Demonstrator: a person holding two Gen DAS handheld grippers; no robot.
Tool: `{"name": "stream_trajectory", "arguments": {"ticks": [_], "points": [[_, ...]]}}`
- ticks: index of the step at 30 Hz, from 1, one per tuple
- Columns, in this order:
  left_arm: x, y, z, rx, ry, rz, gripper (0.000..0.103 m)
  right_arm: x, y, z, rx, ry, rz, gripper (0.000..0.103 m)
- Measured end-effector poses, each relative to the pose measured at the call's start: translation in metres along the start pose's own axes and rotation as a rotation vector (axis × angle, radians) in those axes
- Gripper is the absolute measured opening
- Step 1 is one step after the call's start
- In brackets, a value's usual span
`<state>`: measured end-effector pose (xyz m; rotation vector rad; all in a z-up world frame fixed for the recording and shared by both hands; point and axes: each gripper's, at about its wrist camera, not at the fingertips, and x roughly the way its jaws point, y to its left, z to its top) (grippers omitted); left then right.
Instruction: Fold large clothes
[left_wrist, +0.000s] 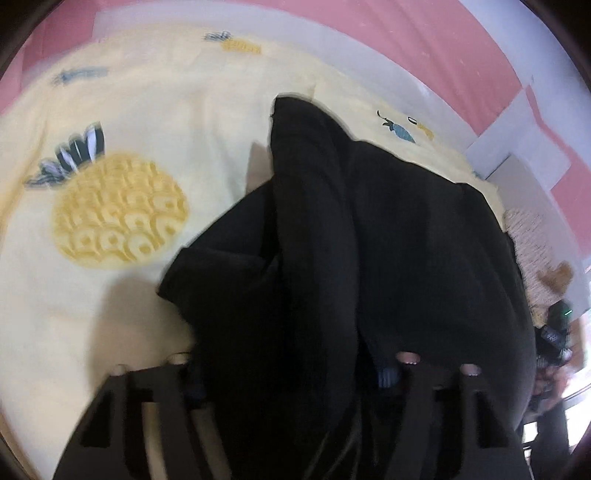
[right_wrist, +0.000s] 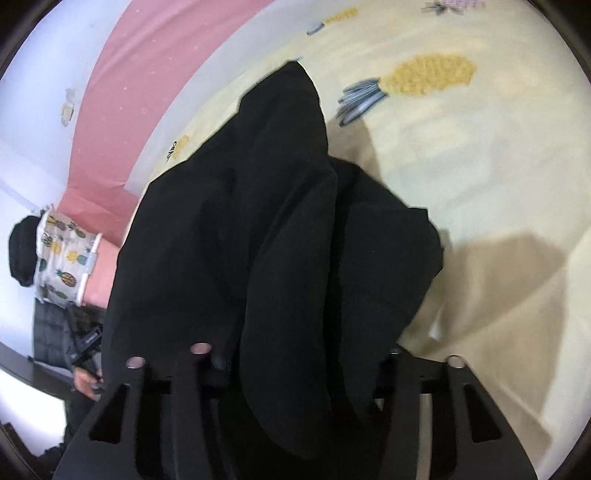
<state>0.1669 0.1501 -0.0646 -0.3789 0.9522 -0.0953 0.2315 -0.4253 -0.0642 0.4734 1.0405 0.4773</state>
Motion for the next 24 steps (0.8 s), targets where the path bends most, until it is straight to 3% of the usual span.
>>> {"name": "stream_trajectory", "arguments": {"ticks": [2, 4, 13, 24], "points": [[-0.012, -0.018, 0.002, 0.037, -0.024, 0.058, 0.040, -0.010, 0.014, 0.000, -0.024, -0.019, -0.041, 0.037], [-0.026, -0.026, 0.005, 0.046, -0.045, 0.084, 0.036, -0.023, 0.025, 0.002, -0.039, -0.044, -0.051, 0.034], [-0.094, -0.058, 0.034, 0.081, -0.191, 0.001, 0.034, -0.059, 0.062, 0.024, -0.116, -0.128, -0.059, 0.033], [-0.086, -0.124, 0.097, 0.143, -0.257, -0.069, 0.034, -0.087, 0.058, 0.090, -0.171, -0.227, -0.167, 0.033]]}}
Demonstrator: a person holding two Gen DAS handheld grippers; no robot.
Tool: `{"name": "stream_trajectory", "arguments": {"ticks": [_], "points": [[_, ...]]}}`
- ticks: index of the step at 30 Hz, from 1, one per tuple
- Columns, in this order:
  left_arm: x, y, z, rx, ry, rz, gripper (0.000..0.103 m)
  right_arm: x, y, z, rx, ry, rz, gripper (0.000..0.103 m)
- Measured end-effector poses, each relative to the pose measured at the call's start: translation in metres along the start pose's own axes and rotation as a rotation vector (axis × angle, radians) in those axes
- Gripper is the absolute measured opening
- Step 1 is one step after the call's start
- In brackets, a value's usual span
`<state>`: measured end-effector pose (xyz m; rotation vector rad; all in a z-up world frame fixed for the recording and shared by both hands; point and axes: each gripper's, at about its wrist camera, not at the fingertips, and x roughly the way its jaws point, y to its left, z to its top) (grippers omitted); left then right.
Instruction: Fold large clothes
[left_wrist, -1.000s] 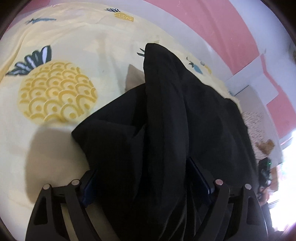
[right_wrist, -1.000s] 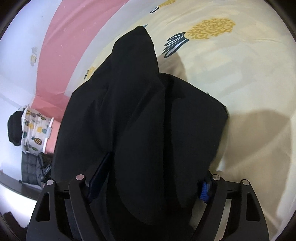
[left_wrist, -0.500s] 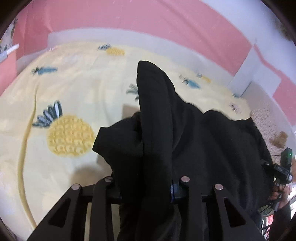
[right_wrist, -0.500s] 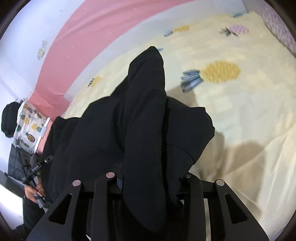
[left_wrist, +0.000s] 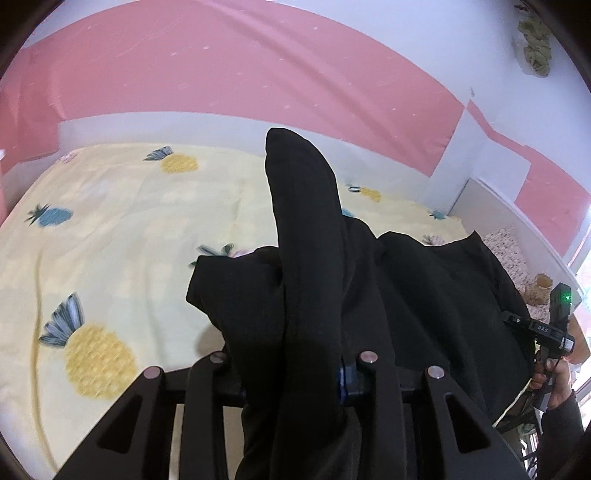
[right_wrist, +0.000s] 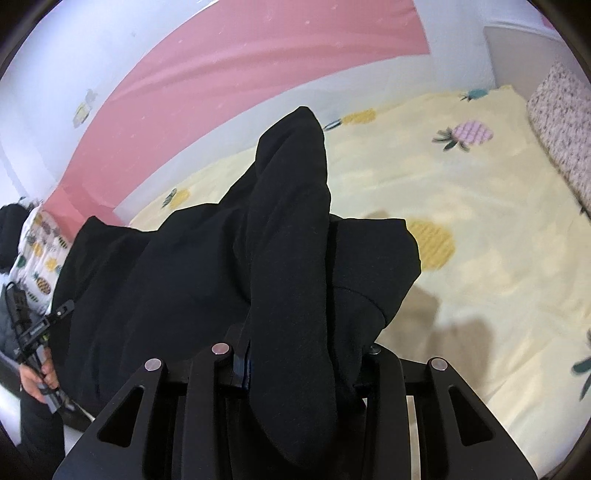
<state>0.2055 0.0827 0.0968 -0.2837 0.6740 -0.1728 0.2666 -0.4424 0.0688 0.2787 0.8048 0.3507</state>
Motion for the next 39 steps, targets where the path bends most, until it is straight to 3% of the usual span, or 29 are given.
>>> {"name": "stream_trajectory", "arguments": {"ticks": [10, 18, 21, 24, 27, 31, 34, 39], "points": [[0.089, -0.079, 0.044, 0.044, 0.012, -0.086, 0.033, 0.008, -0.071, 0.060, 0.055, -0.074, -0.144, 0.033], [0.167, -0.129, 0.040, 0.059, 0.026, -0.164, 0.033, 0.032, -0.137, 0.096, 0.103, -0.102, -0.246, 0.033], [0.200, -0.134, 0.024, 0.048, 0.057, -0.176, 0.034, 0.046, -0.164, 0.097, 0.132, -0.092, -0.278, 0.034], [0.230, -0.124, 0.000, 0.032, 0.093, -0.112, 0.034, 0.071, -0.189, 0.086, 0.162, -0.048, -0.314, 0.036], [0.250, -0.095, -0.019, -0.032, 0.155, -0.108, 0.036, 0.088, -0.217, 0.071, 0.220, -0.037, -0.301, 0.045], [0.249, -0.096, -0.030, 0.014, 0.133, -0.092, 0.042, 0.092, -0.224, 0.068, 0.238, -0.036, -0.310, 0.058], [0.249, -0.095, -0.033, 0.001, 0.138, -0.071, 0.054, 0.083, -0.229, 0.069, 0.277, -0.032, -0.322, 0.068], [0.229, -0.080, -0.029, -0.043, 0.166, -0.083, 0.057, 0.045, -0.208, 0.063, 0.242, -0.094, -0.414, 0.068]]}}
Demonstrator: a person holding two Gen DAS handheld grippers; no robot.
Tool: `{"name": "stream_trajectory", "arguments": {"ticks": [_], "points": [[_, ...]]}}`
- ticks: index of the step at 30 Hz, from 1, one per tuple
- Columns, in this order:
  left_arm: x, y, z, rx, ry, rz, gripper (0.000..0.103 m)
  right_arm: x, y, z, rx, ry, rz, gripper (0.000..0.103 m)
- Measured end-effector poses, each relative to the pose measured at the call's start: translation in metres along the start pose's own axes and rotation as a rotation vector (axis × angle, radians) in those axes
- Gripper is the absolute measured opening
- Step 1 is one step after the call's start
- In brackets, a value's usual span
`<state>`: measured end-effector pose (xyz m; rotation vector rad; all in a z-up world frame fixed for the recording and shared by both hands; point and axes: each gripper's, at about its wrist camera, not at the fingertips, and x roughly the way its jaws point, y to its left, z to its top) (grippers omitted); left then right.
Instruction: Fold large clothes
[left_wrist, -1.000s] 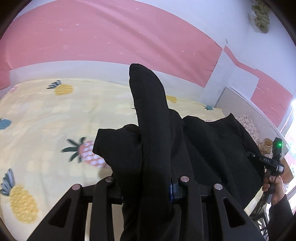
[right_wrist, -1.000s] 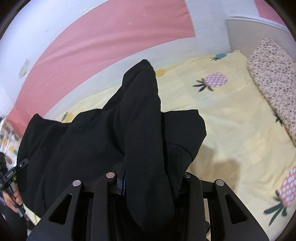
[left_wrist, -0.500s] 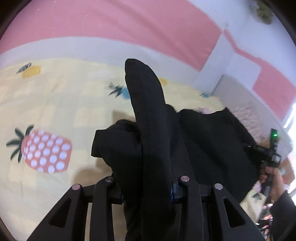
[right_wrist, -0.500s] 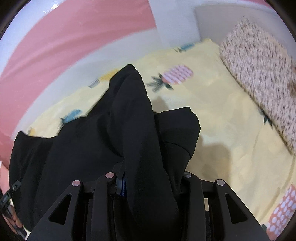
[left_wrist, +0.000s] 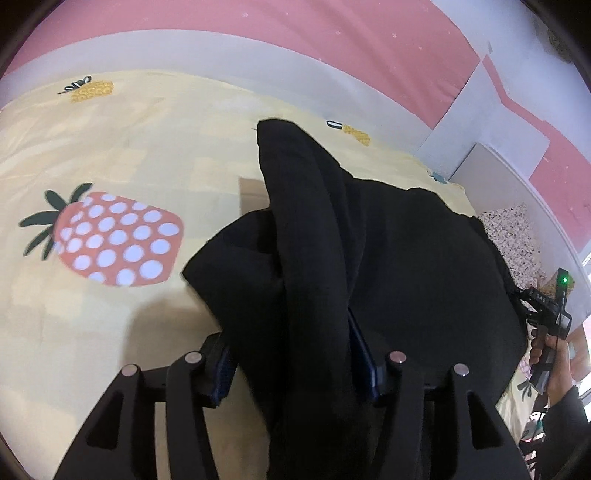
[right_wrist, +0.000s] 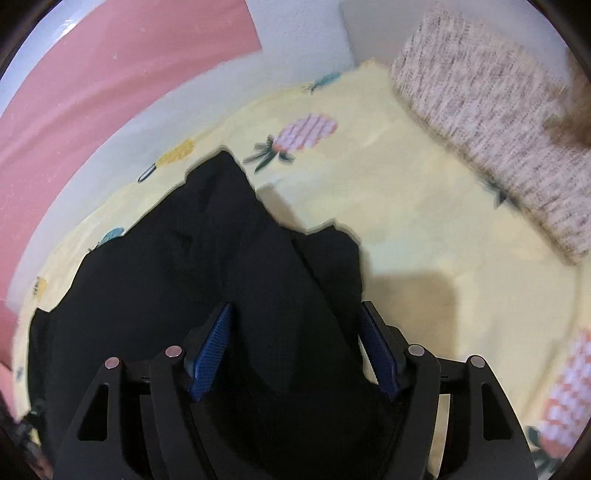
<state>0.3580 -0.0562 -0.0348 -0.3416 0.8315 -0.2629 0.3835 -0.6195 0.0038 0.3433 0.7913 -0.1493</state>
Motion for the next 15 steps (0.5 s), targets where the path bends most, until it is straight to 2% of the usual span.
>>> {"name": "stream_trajectory", "arguments": {"ticks": [3, 5, 6, 7, 9, 11, 13, 15], "points": [[-0.031, -0.005, -0.008, 0.032, -0.053, 0.036, 0.054, -0.038, 0.000, -0.011, -0.017, -0.084, -0.005, 0.068], [-0.058, -0.011, -0.016, 0.067, -0.125, 0.043, 0.053, -0.060, 0.004, -0.030, -0.051, -0.125, 0.002, 0.068], [-0.069, -0.017, -0.019, 0.083, -0.153, 0.034, 0.053, -0.063, 0.006, -0.034, -0.062, -0.129, -0.001, 0.066], [-0.078, -0.023, -0.025, 0.102, -0.170, 0.016, 0.053, -0.065, 0.008, -0.047, -0.080, -0.117, 0.001, 0.059], [-0.078, -0.039, -0.035, 0.163, -0.147, -0.007, 0.053, -0.053, 0.009, -0.059, -0.095, -0.063, -0.013, 0.047], [-0.064, -0.049, -0.044, 0.213, -0.096, 0.012, 0.053, -0.040, 0.007, -0.073, -0.105, -0.016, -0.062, 0.046], [-0.050, -0.051, -0.052, 0.227, -0.040, 0.043, 0.053, -0.044, 0.006, -0.076, -0.081, -0.022, -0.056, 0.046], [-0.048, -0.050, -0.056, 0.224, -0.024, 0.063, 0.053, -0.057, 0.010, -0.078, -0.066, -0.030, -0.034, 0.046]]}}
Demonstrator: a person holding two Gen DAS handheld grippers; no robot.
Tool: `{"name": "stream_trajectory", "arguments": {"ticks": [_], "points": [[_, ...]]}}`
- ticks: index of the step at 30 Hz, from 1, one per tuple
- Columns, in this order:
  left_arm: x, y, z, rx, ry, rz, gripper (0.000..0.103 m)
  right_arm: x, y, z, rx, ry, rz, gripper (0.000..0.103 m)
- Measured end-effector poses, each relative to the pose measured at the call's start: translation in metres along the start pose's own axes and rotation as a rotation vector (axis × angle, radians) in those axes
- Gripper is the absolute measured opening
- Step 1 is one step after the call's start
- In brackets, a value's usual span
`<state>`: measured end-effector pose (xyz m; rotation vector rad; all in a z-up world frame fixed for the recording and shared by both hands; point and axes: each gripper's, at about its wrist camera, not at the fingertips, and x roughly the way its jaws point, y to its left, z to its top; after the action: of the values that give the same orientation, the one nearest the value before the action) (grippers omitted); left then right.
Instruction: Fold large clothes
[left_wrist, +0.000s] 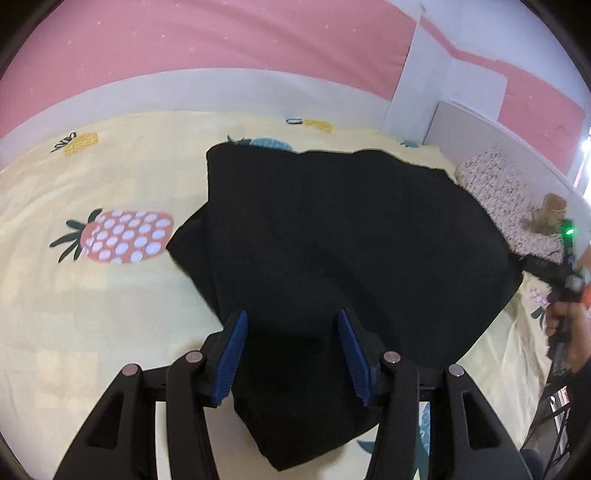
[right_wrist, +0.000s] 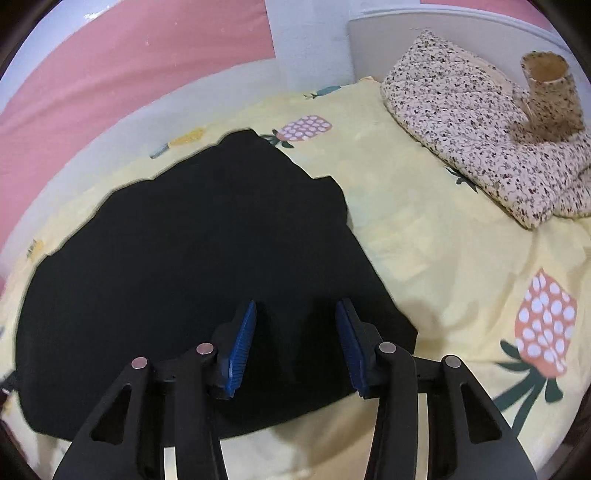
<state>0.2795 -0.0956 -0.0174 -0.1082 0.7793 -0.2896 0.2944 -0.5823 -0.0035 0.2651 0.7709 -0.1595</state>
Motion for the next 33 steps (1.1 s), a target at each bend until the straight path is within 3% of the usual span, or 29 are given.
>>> {"name": "stream_trajectory", "arguments": {"ticks": [7, 15, 22, 33], "points": [[-0.040, -0.021, -0.018, 0.044, -0.016, 0.006, 0.053, -0.054, 0.032, -0.030, -0.058, -0.036, 0.058, 0.049], [-0.096, -0.049, -0.060, 0.110, -0.033, 0.000, 0.054, -0.129, 0.085, -0.086, -0.135, -0.097, 0.134, 0.054], [-0.129, -0.063, -0.099, 0.115, -0.024, 0.028, 0.054, -0.179, 0.117, -0.141, -0.208, -0.132, 0.083, 0.057], [-0.152, -0.078, -0.128, 0.128, -0.015, 0.046, 0.055, -0.206, 0.130, -0.200, -0.227, -0.088, 0.032, 0.058]]}}
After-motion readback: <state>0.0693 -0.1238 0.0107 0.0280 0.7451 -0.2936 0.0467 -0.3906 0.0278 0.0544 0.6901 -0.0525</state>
